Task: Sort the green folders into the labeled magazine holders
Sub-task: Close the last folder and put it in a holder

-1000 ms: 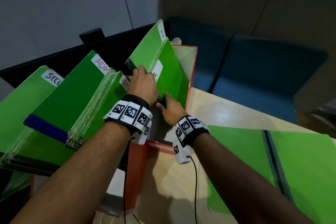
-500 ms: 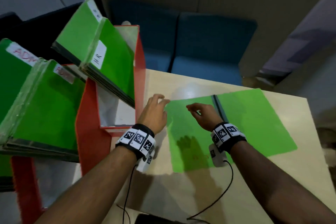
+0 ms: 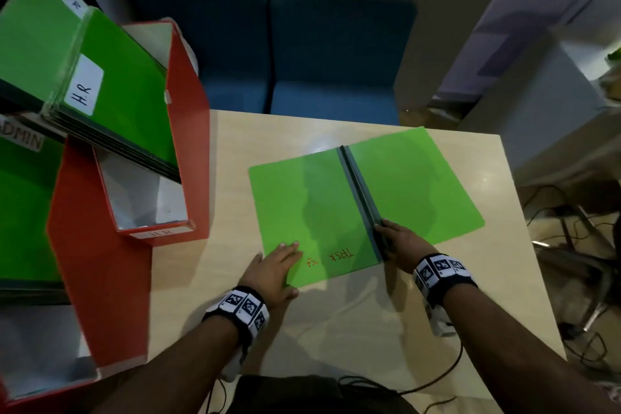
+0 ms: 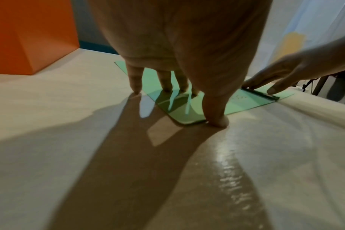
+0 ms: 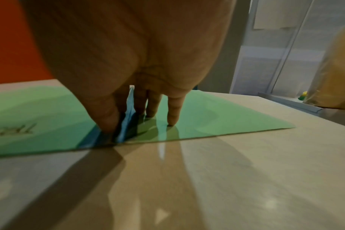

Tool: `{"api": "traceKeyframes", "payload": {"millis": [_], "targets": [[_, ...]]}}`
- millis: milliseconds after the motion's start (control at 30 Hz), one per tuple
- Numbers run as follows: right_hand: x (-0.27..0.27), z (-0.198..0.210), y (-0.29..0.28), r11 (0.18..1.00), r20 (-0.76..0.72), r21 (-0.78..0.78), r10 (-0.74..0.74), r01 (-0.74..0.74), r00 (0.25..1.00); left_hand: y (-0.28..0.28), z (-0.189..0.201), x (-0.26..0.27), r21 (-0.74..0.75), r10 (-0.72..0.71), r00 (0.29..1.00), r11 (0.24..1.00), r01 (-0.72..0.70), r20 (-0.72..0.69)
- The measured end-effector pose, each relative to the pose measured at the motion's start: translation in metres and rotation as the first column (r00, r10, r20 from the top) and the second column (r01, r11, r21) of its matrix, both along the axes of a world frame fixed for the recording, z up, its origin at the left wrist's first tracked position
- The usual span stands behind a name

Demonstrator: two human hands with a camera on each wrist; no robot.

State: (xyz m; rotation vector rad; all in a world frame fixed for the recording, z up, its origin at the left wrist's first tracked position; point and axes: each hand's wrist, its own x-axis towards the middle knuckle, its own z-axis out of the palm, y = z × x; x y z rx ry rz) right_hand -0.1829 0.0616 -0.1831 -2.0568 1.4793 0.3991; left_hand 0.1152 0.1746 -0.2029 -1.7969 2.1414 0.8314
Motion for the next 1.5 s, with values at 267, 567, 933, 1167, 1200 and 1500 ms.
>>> {"api": "traceKeyframes", "payload": {"millis": [267,567,933,1167,1200,1500], "targets": [[0.010,-0.005,0.038,0.956,-0.249,-0.089,0.250,-0.280,0.936,0.012,0.003,0.001,-0.045,0.015,0.985,0.999,-0.007,0.171],[0.022,-0.014,0.054,0.958,-0.262,-0.088,0.243,-0.274,0.934,0.038,-0.006,-0.009,-0.133,-0.112,0.963,0.980,0.148,0.246],[0.005,-0.004,0.078,0.846,-0.219,-0.081,0.501,-0.527,0.837,0.049,0.022,0.021,-0.568,-0.083,0.984,0.807,0.161,0.160],[0.018,0.041,0.070,0.928,-0.030,-0.014,0.371,-0.372,0.928,0.010,0.085,0.021,-0.799,-0.071,0.993,0.590,0.117,0.093],[0.019,0.051,0.067,0.941,-0.007,-0.002,0.340,-0.340,0.941,0.003,0.096,0.020,-0.826,-0.066,0.995,0.556,0.098,0.073],[-0.005,0.172,0.034,0.834,0.179,-0.451,0.433,-0.317,0.884,-0.049,0.191,0.039,-0.954,0.060,0.994,0.280,-0.109,-0.096]]}}
